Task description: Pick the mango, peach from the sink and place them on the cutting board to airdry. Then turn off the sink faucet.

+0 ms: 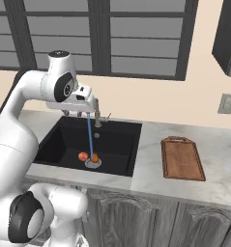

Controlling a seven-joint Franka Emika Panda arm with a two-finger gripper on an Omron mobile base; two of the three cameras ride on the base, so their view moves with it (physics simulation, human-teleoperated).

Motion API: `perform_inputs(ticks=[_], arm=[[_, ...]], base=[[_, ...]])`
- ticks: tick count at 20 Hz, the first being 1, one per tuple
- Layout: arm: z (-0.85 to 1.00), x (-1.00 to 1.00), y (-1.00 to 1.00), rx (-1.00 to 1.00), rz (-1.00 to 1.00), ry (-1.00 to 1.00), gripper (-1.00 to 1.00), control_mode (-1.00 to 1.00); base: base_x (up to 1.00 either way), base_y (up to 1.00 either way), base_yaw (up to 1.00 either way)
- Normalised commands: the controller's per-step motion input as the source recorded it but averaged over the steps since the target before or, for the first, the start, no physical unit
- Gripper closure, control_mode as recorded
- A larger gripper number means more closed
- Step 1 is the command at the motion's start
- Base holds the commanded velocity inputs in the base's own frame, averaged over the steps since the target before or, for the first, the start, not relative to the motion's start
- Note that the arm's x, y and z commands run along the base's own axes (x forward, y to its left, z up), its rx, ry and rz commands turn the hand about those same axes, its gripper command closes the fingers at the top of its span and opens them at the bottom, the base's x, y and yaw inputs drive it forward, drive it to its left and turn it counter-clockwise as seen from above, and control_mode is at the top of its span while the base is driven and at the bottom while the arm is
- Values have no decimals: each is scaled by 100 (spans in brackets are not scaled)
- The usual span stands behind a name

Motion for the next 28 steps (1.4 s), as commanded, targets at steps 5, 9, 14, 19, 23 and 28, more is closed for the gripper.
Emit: perform_inputs(ticks=[5,9,14,19,23,28], arm=[[-2,-23,0,0,0,-3,-100,-100],[-27,-3,2,-3,0,0,-100,-100],[-22,12,10,1,0,-1,-100,-100],[-12,19,8,1,0,3,-100,-100],[-22,15,0,1,0,0,-100,-100],[-30,10,2,3,0,0,-100,-100]], base=[[0,0,0],[0,0,0],[0,0,0],[0,0,0],[0,0,0],[0,0,0]])
